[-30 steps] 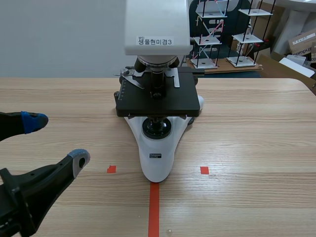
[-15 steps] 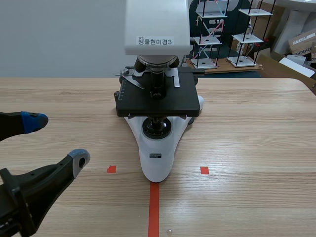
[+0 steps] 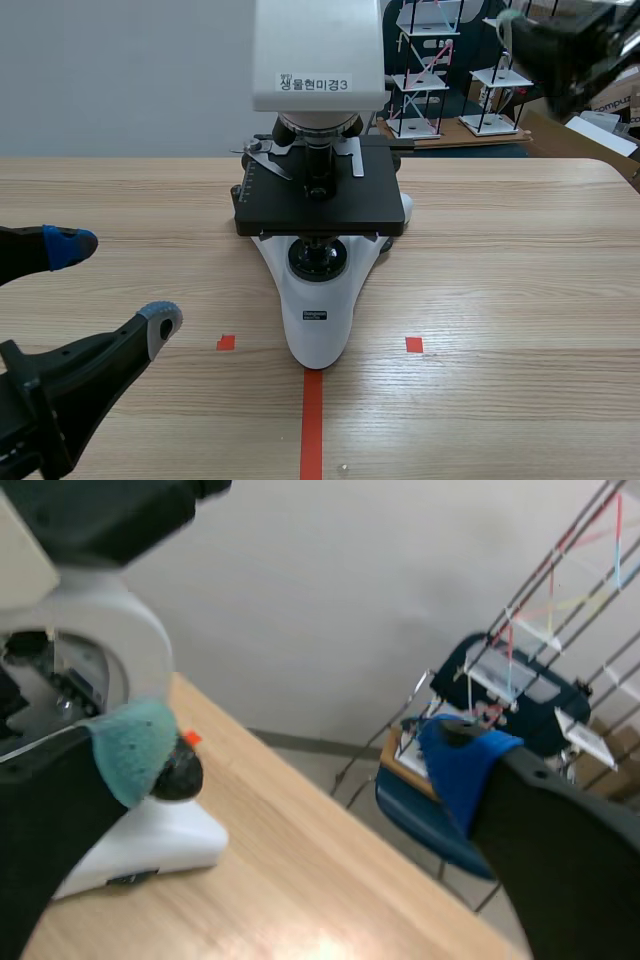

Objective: Return to the home posture

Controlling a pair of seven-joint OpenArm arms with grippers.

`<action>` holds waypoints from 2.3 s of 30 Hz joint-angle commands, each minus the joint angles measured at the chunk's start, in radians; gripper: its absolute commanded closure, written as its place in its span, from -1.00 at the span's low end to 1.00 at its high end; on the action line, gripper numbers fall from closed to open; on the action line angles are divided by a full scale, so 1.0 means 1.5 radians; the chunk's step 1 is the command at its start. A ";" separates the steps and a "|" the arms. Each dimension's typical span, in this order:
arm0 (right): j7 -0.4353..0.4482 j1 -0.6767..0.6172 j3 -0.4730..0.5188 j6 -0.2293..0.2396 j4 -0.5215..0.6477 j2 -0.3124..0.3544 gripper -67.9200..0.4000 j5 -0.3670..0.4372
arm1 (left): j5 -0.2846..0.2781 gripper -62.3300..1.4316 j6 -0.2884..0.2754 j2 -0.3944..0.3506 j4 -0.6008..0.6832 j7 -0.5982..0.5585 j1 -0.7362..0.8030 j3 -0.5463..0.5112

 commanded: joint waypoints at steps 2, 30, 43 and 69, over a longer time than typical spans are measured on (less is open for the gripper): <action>0.046 -0.064 0.028 -0.038 0.027 0.009 -0.94 0.005 | -0.004 -0.98 0.001 0.002 0.003 -0.009 -0.002 -0.002; 0.278 -0.576 0.134 -0.037 0.120 -0.117 -1.00 -0.047 | -0.004 -0.98 0.001 0.002 0.003 -0.009 -0.002 -0.002; 0.275 -0.598 0.133 -0.037 0.143 -0.117 -1.00 -0.062 | -0.004 -0.98 0.001 0.002 0.003 -0.009 -0.002 -0.002; 0.275 -0.598 0.133 -0.037 0.143 -0.117 -1.00 -0.063 | -0.004 -0.98 0.001 0.002 0.003 -0.009 -0.002 -0.002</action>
